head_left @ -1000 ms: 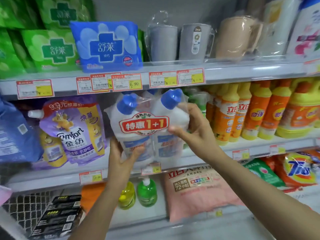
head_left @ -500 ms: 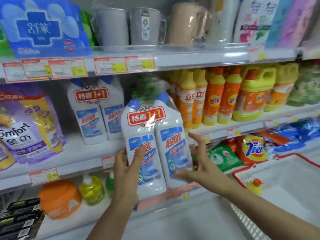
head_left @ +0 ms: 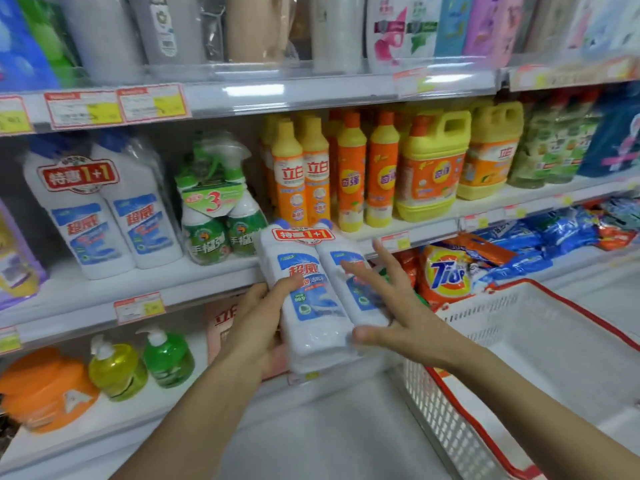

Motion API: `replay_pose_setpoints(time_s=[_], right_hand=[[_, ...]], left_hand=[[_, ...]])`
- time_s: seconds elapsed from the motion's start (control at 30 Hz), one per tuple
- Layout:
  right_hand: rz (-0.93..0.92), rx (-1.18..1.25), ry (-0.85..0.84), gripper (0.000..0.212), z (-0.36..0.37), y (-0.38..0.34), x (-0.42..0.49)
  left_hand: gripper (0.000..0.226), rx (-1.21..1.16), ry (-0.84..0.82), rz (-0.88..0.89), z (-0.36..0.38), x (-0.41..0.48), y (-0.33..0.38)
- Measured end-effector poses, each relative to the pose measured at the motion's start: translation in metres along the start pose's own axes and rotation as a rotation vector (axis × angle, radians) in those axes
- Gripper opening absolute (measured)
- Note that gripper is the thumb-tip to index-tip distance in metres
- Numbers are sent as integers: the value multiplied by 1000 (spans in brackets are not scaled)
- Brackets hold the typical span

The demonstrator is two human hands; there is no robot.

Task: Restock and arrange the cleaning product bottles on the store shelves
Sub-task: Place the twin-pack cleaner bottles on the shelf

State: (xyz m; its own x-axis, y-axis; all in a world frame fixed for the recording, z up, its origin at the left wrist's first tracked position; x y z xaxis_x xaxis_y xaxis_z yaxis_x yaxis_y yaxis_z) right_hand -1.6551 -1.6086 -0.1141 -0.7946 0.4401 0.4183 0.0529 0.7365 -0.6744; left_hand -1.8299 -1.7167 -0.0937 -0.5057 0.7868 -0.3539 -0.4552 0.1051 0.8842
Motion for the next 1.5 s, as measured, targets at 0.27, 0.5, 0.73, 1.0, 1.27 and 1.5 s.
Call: replay_pose_setpoints(time_s=[0.27,0.5,0.73,1.0,1.27,1.5], right_hand=[[-320,-227,237,79,23,6,-19],[-23,339,489,39,2,1,-21],[143,458,547,49,-3,20,-26],[55,372,598,50,-23,19,-37],[-85,48,355,67,-32,35,-63],[-42,70,166,81,-40,50,-79]], left_hand=[[35,136,-28,-5,33,-4,-2],[39,326,-201,78,46,-3,-17],[56,293,-191,140,36,17,-37],[55,334,-74,-3,54,22,-37],[77,159,-251,-382,103,28,-23],[41,30,-177,-337,112,41,-61]])
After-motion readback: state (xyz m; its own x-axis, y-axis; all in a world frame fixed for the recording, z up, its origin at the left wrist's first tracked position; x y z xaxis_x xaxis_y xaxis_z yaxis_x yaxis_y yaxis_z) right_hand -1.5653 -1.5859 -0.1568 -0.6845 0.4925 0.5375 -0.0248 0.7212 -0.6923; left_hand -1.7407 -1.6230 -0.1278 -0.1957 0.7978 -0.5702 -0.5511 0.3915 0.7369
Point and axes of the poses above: each hand's wrist, its own x-axis towards the middle knuckle, its own z-axis out of the palm, y = z × x, the point moved 1 cm from there along x, towards the middle knuckle, and after that the axes turned 7 degrees about -z, right-handed, at the moved point
